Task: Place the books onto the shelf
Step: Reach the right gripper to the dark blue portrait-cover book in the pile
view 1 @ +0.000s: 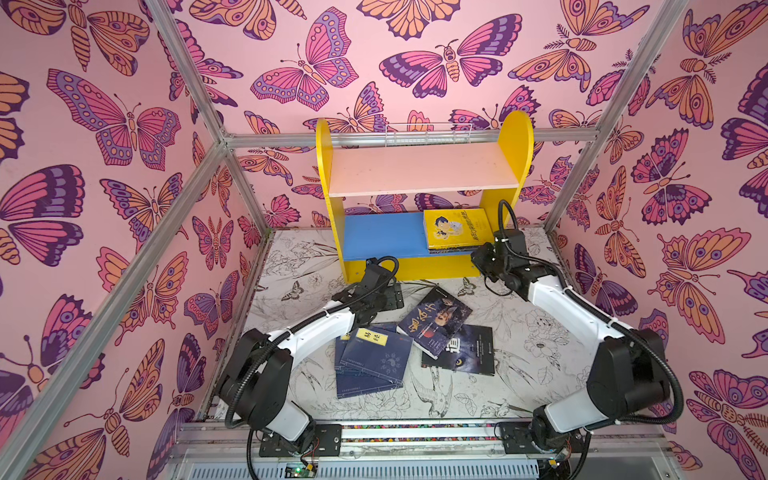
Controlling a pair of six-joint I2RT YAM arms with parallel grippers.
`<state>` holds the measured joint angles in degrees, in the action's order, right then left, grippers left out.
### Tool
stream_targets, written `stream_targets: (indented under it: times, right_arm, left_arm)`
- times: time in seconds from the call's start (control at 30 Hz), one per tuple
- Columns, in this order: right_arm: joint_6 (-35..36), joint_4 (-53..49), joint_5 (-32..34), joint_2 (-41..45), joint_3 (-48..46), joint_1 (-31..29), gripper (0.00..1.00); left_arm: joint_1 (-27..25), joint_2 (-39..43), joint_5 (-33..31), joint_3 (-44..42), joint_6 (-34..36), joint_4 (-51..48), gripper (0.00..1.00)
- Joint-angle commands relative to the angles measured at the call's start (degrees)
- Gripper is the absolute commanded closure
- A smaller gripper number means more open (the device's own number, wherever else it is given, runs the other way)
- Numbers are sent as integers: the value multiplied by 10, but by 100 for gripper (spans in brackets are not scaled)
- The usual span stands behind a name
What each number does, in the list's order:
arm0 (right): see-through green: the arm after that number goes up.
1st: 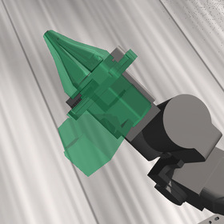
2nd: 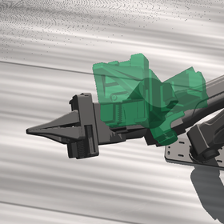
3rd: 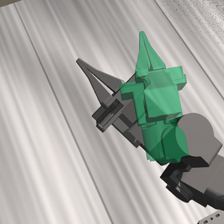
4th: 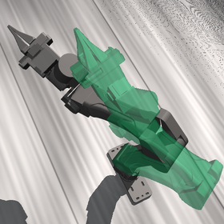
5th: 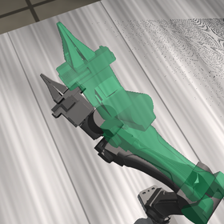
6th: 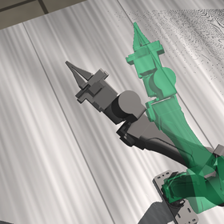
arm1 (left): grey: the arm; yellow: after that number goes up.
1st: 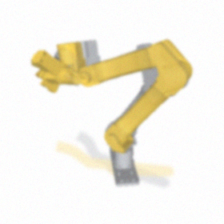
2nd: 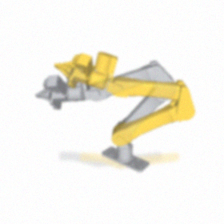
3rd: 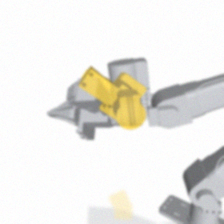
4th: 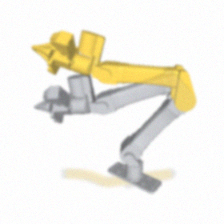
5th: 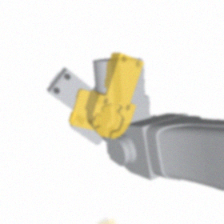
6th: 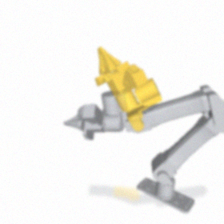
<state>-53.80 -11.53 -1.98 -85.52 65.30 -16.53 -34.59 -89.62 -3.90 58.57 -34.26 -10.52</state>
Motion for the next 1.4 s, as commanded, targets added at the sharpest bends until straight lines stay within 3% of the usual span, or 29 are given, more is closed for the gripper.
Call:
stream_targets:
  times: [0.0, 0.1, 0.17, 0.37, 0.67, 0.93, 1.37]
  right_arm:
    - [108, -75, -106, 27, -72, -1, 67]
    - [140, -78, -197, 39, -131, -1, 56]
    - [169, -110, -234, 31, -142, -1, 54]
    - [212, -175, -265, -11, -126, 13, 55]
    - [215, -155, -322, -99, -109, 13, 58]
    - [187, -73, -345, -75, -124, 13, 61]
    - [169, 11, -421, -17, -129, 11, 66]
  left_arm:
    - [-6, -37, 81, 21, 48, -1, 13]
    - [-22, -63, 99, 40, 82, -1, 13]
    - [-30, -82, 107, 54, 97, -2, 13]
    - [-41, -139, 119, 80, 103, -6, 14]
    - [-48, -170, 128, 85, 98, -14, 22]
    - [-60, -185, 148, 95, 114, -20, 39]
    - [-73, -195, 170, 109, 138, -25, 40]
